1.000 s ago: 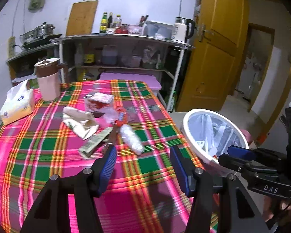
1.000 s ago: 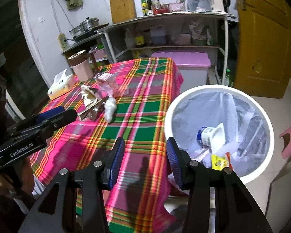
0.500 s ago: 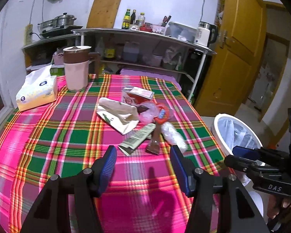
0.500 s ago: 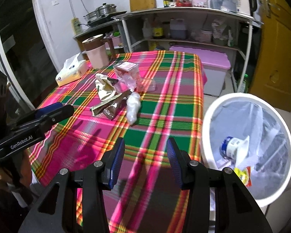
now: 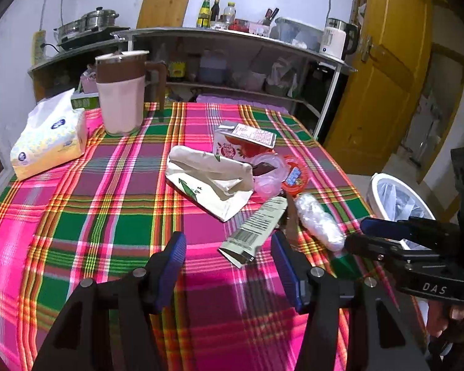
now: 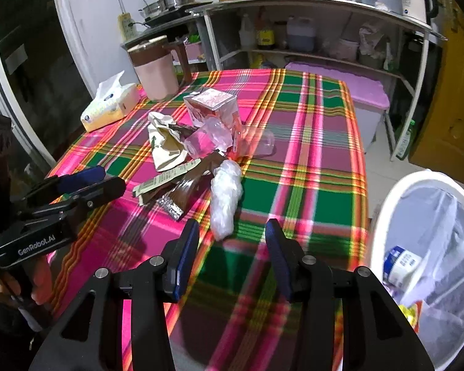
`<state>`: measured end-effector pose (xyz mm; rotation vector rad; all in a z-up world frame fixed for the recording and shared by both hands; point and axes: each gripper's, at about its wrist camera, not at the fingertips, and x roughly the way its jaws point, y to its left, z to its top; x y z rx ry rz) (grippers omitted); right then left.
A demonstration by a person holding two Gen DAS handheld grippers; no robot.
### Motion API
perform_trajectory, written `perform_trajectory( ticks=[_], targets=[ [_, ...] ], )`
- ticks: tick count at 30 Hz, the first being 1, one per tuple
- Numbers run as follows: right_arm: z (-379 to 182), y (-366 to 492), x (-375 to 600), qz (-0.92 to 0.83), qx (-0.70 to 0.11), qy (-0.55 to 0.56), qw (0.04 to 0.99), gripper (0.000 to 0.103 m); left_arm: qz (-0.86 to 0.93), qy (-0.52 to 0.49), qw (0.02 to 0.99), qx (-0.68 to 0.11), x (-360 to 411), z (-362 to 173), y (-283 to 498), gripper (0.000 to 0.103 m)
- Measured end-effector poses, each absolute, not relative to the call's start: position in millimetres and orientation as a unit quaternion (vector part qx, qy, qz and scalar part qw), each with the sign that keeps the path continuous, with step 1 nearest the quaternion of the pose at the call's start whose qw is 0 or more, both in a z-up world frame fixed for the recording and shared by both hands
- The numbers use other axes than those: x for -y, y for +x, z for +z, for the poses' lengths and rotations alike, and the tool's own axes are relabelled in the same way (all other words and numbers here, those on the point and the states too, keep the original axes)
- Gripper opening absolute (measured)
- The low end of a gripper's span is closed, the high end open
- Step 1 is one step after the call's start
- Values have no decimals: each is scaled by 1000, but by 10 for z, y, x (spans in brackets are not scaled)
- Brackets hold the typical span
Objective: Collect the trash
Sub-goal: 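Grasp the striped paper wrapper with the left tool while the right tool grasps the clear plastic bag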
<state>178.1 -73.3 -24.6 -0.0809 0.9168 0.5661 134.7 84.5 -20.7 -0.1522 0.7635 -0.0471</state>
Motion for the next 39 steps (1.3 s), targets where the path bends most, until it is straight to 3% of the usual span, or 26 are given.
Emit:
perform_trajectory(
  ticks=[6,11,14,18,20,22,39],
  targets=[
    [-379,1967,624,266,-448,-47,852,40,-35,-65,919,-388,-828,-302,1533,57],
    [-421,2009,621,263,-447,-54,854,21,-56,-46,912,-404,-745,-371,1649,57],
    [-424,2011,680,261,-447,-46,854,20,-65,-48,906,-416,-714,-418,1711,56],
    [-412,1998,763,257,-447,-36,856,20,-57,-39,902,-427,-674,-451,1765,37],
    [-403,1974,797,256,-446,-33,857,20,-60,-39,902,-426,-659,-449,1757,34],
    [-390,1947,819,256,-444,-31,858,20,-56,-39,903,-423,-649,-438,1730,24],
    [-107,1494,1122,249,-415,-12,875,19,-32,-80,921,-379,-650,-170,1153,24]
  ],
)
